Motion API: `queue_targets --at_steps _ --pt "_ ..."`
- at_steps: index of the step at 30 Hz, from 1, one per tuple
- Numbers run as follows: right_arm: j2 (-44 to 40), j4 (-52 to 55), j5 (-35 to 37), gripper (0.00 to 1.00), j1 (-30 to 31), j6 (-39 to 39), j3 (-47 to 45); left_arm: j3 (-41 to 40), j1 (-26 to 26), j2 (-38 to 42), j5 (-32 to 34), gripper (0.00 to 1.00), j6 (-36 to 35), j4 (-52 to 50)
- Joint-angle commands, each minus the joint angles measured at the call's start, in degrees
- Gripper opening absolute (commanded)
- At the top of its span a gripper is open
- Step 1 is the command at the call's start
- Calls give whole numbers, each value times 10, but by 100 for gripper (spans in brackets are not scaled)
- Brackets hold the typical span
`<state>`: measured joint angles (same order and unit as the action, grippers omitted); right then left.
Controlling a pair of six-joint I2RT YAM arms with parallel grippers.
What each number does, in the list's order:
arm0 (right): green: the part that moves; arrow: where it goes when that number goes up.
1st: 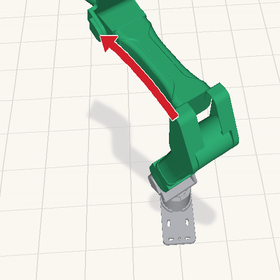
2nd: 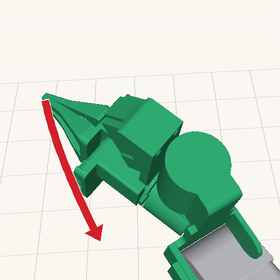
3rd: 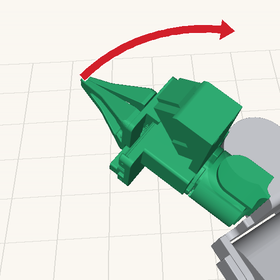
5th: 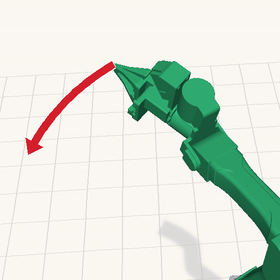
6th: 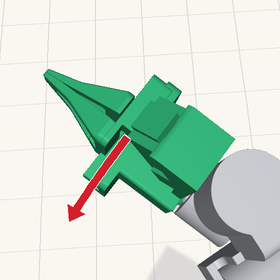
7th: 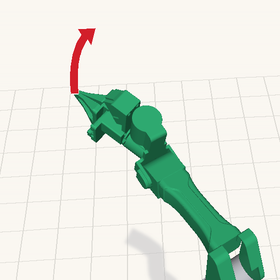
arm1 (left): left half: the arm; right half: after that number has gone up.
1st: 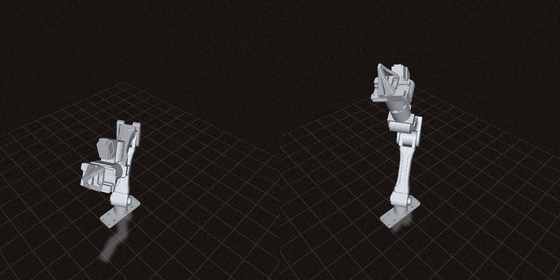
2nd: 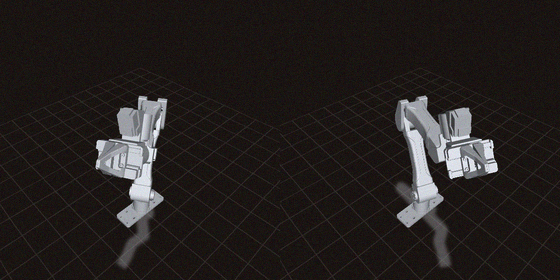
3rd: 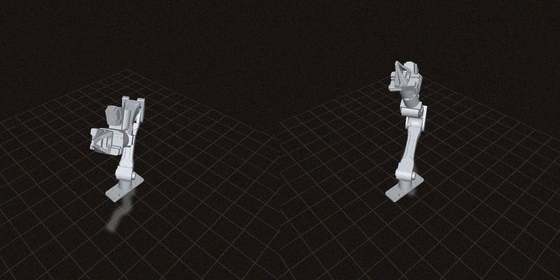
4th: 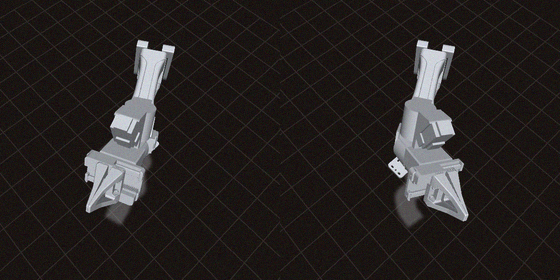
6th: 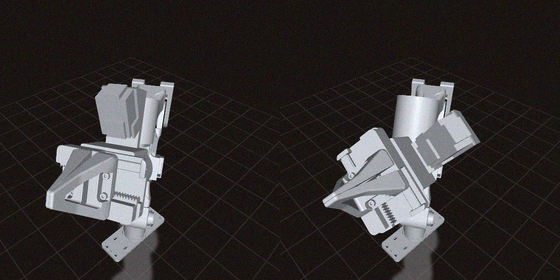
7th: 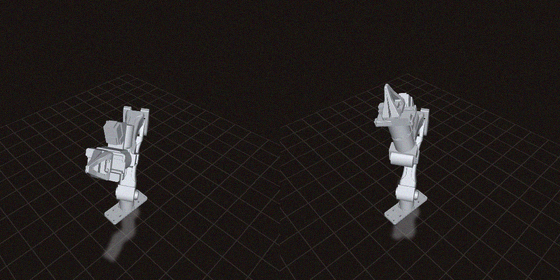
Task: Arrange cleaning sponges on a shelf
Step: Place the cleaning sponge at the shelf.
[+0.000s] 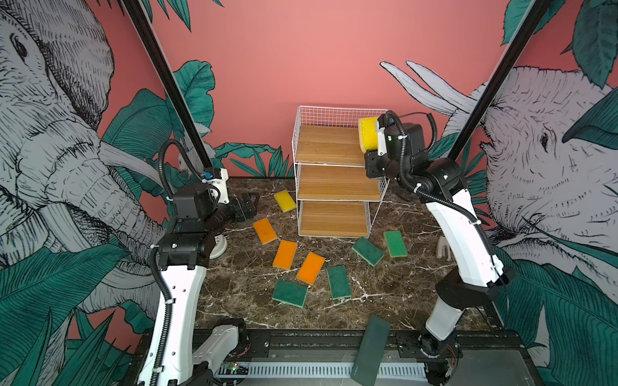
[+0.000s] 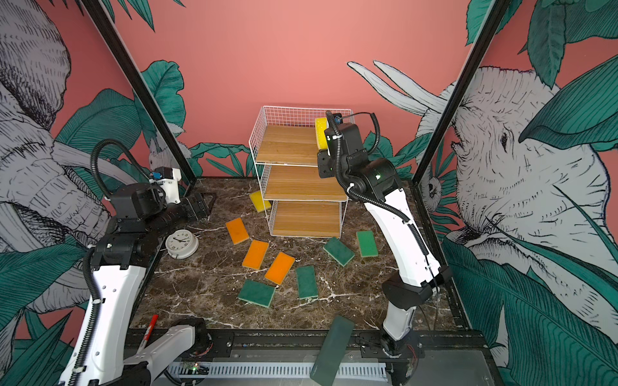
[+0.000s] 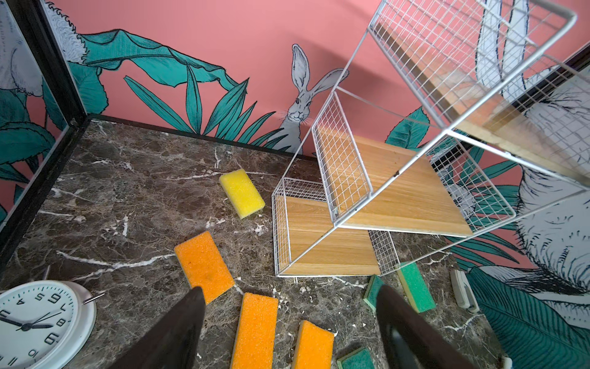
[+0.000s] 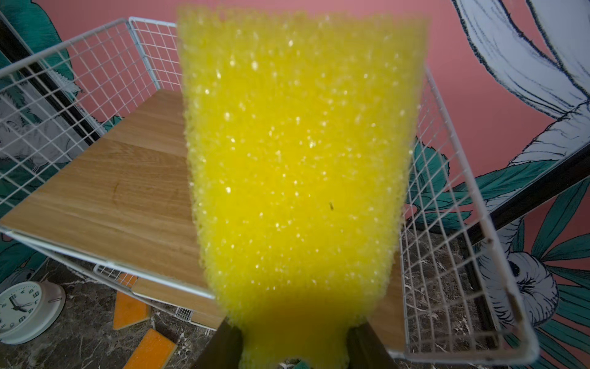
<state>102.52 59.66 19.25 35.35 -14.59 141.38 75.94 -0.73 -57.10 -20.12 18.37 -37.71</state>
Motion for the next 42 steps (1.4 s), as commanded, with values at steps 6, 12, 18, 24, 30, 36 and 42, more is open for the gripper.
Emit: queue_targets --at_steps 6,12,18,24,30,36,42 --pt "32 -39 -53 43 -36 -22 37 15 -4 -8 -7 85 14 17" --pt "47 -36 -61 44 -38 -34 37 13 -5 -15 -7 85 19 24" --pt "51 -25 -31 47 -38 -53 31 13 -8 -16 -4 85 19 25" --pt "52 -19 1 51 -39 -66 30 11 -7 -16 -6 85 17 24" --pt "52 -10 11 56 -39 -83 23 7 -8 -15 -1 86 15 23" --pt "50 -6 12 59 -39 -90 17 3 -8 -15 -3 86 18 27" --pt "46 -6 12 67 -39 -95 13 -1 -8 -10 0 87 16 26"
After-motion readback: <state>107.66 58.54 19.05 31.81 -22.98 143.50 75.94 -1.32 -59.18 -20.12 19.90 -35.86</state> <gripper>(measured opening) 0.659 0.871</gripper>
